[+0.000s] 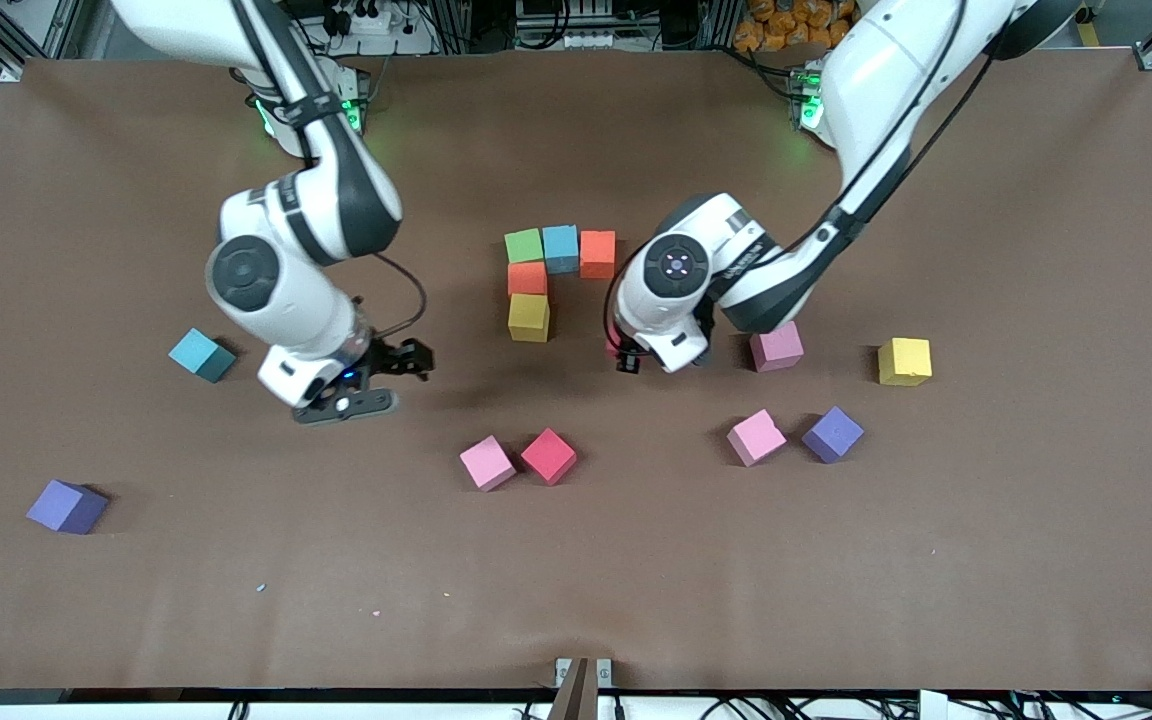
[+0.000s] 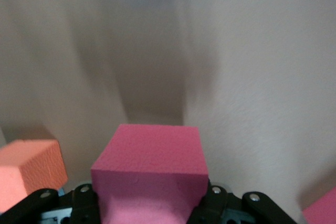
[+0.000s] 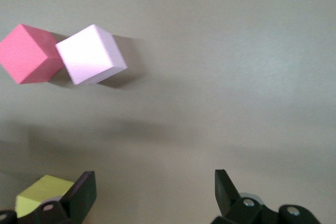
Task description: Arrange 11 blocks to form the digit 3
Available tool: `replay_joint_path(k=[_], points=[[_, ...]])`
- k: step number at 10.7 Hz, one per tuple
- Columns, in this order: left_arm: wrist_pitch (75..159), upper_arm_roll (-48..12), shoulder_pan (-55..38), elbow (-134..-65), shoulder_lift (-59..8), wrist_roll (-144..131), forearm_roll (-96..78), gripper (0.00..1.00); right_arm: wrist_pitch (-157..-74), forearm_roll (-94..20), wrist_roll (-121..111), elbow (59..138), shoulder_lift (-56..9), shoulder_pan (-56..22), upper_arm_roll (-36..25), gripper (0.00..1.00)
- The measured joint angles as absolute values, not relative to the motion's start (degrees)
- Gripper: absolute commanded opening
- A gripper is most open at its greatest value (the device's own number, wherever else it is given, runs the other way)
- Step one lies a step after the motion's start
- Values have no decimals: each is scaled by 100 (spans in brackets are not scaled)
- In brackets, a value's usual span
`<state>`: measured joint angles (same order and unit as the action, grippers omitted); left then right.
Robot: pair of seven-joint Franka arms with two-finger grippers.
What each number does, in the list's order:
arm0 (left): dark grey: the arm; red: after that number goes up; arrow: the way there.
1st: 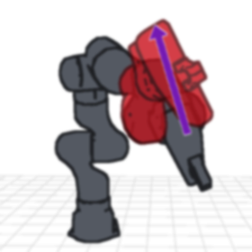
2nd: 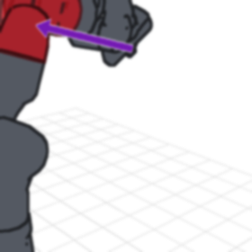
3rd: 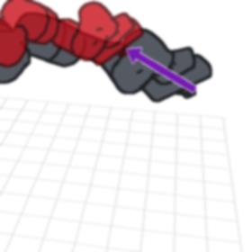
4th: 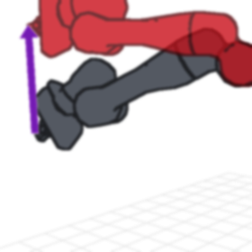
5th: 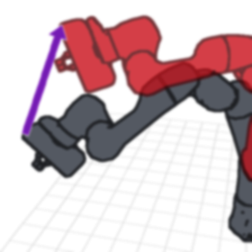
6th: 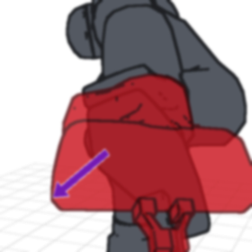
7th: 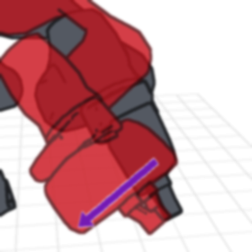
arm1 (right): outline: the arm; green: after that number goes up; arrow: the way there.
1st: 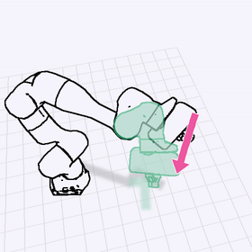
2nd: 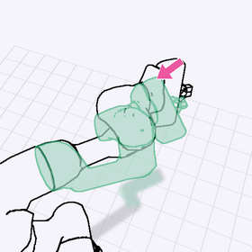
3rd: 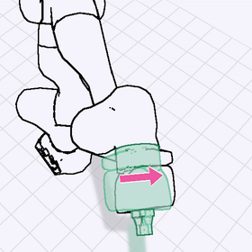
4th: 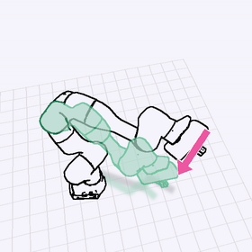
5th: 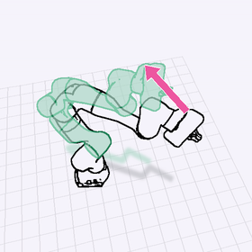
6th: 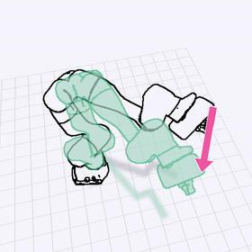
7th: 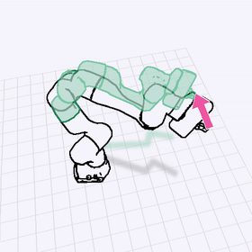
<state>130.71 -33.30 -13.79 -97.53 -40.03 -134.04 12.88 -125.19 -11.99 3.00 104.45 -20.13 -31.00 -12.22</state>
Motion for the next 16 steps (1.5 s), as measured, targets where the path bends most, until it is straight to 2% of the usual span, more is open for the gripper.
replay_joint_path(k=[5,9,12,16], points=[[13668,-2981,-1998,-9822,-4273,-14335,1288,0,-12517,-1198,-649,10415,-2012,-2545,-1222,100],[14010,-2647,-2477,-9821,-4416,-14904,1288,0,-12535,-1199,-703,10292,-2126,-2466,-1205,100],[14091,-2325,-2873,-9754,-4382,-15149,1288,0,-12550,-1222,27,9673,-2591,-2531,-1147,100],[14200,-2285,-2988,-9754,-4391,-15317,1288,0,-12642,-1624,1977,8664,-3660,-2883,-1112,100]])
